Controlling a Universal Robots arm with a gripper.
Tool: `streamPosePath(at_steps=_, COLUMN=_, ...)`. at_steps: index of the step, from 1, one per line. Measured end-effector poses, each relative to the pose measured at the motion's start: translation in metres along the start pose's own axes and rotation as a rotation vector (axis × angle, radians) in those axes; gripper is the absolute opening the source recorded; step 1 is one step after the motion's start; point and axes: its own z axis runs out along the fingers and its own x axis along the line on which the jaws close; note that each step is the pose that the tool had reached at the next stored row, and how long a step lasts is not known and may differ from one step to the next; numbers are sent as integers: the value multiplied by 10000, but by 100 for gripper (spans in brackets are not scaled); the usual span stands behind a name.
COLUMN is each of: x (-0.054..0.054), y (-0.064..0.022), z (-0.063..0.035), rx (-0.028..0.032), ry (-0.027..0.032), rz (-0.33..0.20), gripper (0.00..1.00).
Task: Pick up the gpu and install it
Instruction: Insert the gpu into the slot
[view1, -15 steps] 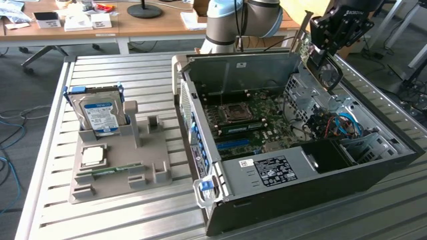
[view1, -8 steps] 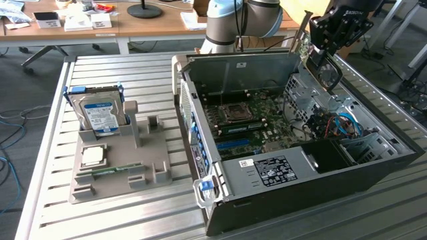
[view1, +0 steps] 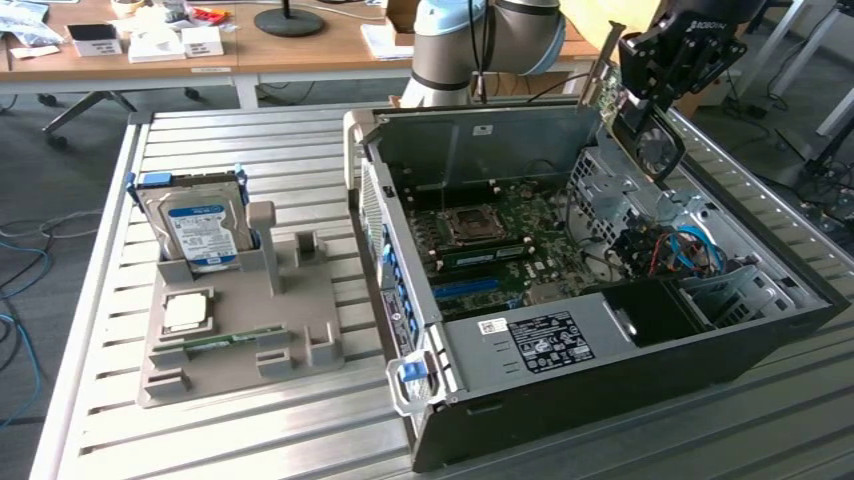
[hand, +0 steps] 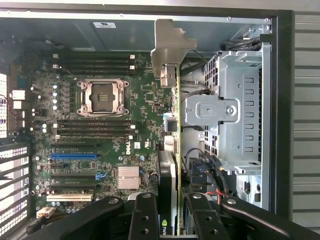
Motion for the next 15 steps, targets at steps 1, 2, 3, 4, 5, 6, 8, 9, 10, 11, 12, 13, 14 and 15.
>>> streamPosePath(at_steps=1, x=0, y=0, z=0, rx=0, ry=0, rz=0, gripper=27)
streamPosePath(at_steps=2, x=0, y=0, z=0, rx=0, ry=0, rz=0, gripper=27)
streamPosePath(at_steps=3, x=0, y=0, z=0, rx=0, ry=0, rz=0, gripper=27)
streamPosePath(at_steps=4, x=0, y=0, z=0, rx=0, ry=0, rz=0, gripper=27)
streamPosePath(at_steps=5, x=0, y=0, z=0, rx=0, ry=0, rz=0, gripper=27)
streamPosePath(at_steps=6, x=0, y=0, z=0, rx=0, ry=0, rz=-1, gripper=27)
streamPosePath(at_steps=8, x=0, y=0, z=0, rx=-1, ry=3, rz=-47, gripper=27)
streamPosePath(at_steps=9, x=1, y=0, z=0, rx=-3, ry=9, rz=-115, gripper=27)
streamPosePath(at_steps=10, x=1, y=0, z=0, rx=-5, ry=16, rz=-217, gripper=27)
streamPosePath(at_steps=11, x=2, y=0, z=0, rx=-8, ry=25, rz=-329, gripper=27)
streamPosePath(at_steps=12, x=2, y=0, z=0, rx=-10, ry=35, rz=-455, gripper=27)
streamPosePath(at_steps=13, x=3, y=0, z=0, rx=-12, ry=45, rz=-586, gripper=27)
streamPosePath(at_steps=14, x=3, y=0, z=0, rx=-16, ry=56, rz=-724, gripper=27)
streamPosePath(at_steps=15, x=3, y=0, z=0, rx=-20, ry=68, rz=-872, gripper=27)
